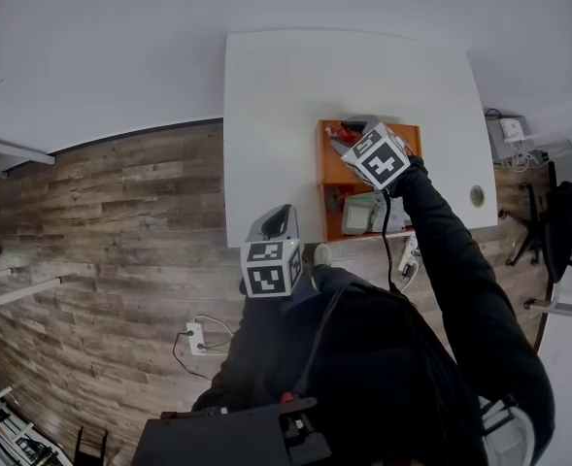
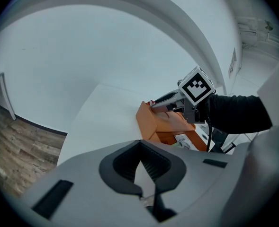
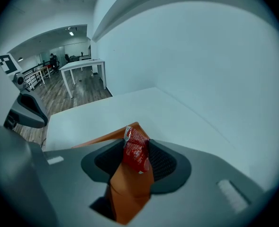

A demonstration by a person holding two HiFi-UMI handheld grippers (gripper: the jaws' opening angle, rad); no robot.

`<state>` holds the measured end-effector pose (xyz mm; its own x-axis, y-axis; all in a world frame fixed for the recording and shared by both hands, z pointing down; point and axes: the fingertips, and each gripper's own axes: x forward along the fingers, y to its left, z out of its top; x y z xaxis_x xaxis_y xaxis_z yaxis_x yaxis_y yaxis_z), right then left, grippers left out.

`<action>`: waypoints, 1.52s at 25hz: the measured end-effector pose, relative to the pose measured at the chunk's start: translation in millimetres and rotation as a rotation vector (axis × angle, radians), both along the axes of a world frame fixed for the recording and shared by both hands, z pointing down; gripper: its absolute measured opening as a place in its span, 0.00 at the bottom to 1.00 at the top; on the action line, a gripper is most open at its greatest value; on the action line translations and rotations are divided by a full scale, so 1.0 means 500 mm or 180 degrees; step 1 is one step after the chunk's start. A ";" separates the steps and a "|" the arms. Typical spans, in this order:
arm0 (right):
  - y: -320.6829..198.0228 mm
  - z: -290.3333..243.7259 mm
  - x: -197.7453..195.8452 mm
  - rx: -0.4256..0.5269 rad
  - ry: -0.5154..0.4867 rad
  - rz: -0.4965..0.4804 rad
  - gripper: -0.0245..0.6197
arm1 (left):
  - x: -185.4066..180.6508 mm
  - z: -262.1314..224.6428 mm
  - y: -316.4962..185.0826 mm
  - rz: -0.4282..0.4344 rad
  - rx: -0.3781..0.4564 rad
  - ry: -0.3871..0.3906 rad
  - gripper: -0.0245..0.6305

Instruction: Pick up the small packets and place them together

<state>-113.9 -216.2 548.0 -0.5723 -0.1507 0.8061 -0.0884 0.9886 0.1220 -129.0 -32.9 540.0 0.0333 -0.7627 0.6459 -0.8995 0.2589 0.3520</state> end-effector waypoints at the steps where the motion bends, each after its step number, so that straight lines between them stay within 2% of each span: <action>1: 0.000 0.000 0.001 -0.0026 0.0000 0.0012 0.30 | 0.001 0.000 -0.003 0.0011 0.0002 0.0001 0.03; 7: 0.007 -0.012 0.020 -0.0144 -0.0062 -0.0034 0.36 | 0.012 -0.002 -0.016 0.0115 0.0013 -0.0003 0.03; 12: 0.005 -0.058 0.045 -0.0213 -0.0221 -0.0034 0.38 | 0.025 -0.005 -0.034 0.0221 0.0025 -0.0003 0.03; 18: 0.017 -0.134 0.126 -0.0180 -0.0355 0.0001 0.38 | 0.043 -0.010 -0.051 0.0354 0.0039 -0.0013 0.03; 22: 0.052 -0.147 0.209 -0.0185 -0.0248 0.0040 0.38 | 0.055 -0.013 -0.059 0.0434 0.0050 -0.0020 0.03; 27: 0.115 -0.092 0.294 -0.0364 -0.0011 0.0186 0.38 | 0.066 -0.016 -0.071 0.0518 0.0073 -0.0026 0.03; 31: 0.155 -0.039 0.324 -0.0474 0.0130 0.0281 0.38 | 0.074 -0.020 -0.074 0.0567 0.0073 -0.0033 0.03; 38: 0.166 0.034 0.336 -0.0627 0.0356 0.0398 0.38 | 0.084 -0.016 -0.069 0.0595 0.0057 -0.0026 0.03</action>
